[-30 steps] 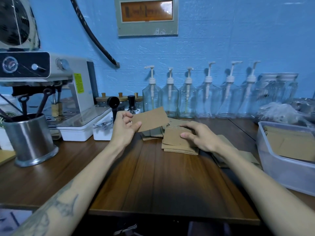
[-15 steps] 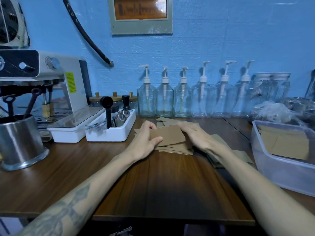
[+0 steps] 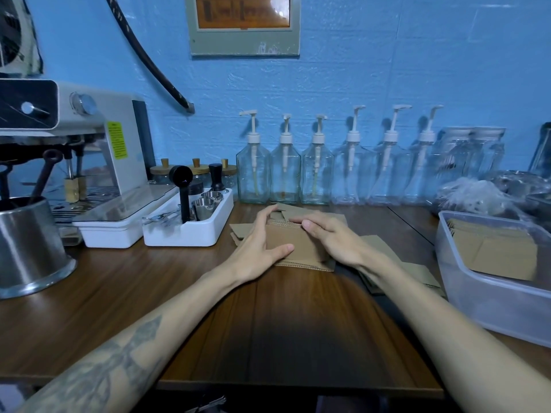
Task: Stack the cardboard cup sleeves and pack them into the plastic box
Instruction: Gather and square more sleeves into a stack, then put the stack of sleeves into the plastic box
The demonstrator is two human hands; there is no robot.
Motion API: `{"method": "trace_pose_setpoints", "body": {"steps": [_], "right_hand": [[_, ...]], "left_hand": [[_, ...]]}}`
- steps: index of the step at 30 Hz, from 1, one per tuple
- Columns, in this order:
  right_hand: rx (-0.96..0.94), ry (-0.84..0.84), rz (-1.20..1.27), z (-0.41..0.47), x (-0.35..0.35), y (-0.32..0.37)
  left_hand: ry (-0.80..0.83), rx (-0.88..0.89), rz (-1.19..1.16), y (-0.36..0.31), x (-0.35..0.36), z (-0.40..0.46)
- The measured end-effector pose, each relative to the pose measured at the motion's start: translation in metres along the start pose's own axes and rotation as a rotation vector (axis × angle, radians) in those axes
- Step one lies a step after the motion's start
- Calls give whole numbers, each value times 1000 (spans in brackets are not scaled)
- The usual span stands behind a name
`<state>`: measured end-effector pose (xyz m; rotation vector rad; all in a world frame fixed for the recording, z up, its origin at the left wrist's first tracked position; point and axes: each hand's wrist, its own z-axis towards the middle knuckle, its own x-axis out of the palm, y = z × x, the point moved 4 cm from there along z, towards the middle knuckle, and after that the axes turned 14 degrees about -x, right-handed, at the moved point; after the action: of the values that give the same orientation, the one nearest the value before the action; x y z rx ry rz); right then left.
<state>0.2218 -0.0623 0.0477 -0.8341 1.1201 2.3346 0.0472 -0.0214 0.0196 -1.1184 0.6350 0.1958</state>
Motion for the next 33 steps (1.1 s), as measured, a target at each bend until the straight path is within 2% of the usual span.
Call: {"method": "trace_pose_setpoints", "body": {"steps": [3, 7, 13, 16, 19, 22, 28, 33], "right_hand": [[-6, 20, -73, 0, 2, 3], [-65, 113, -318, 2, 2, 3], [-56, 72, -311, 3, 3, 0], [-99, 106, -399, 4, 3, 1], [-122, 107, -420, 5, 4, 5], [-115, 140, -446, 5, 7, 5], [-110, 146, -495, 6, 4, 9], [-94, 120, -498, 0, -11, 25]], "left_hand": [[32, 11, 36, 0, 3, 0], [-44, 55, 55, -3, -3, 0], [-74, 71, 154, -2, -2, -2], [-90, 46, 84, -1, -5, -3], [-19, -20, -18, 0, -4, -3], [29, -24, -14, -2, -1, -5], [36, -7, -36, -4, -8, -7], [17, -14, -148, -8, -18, -10]]}}
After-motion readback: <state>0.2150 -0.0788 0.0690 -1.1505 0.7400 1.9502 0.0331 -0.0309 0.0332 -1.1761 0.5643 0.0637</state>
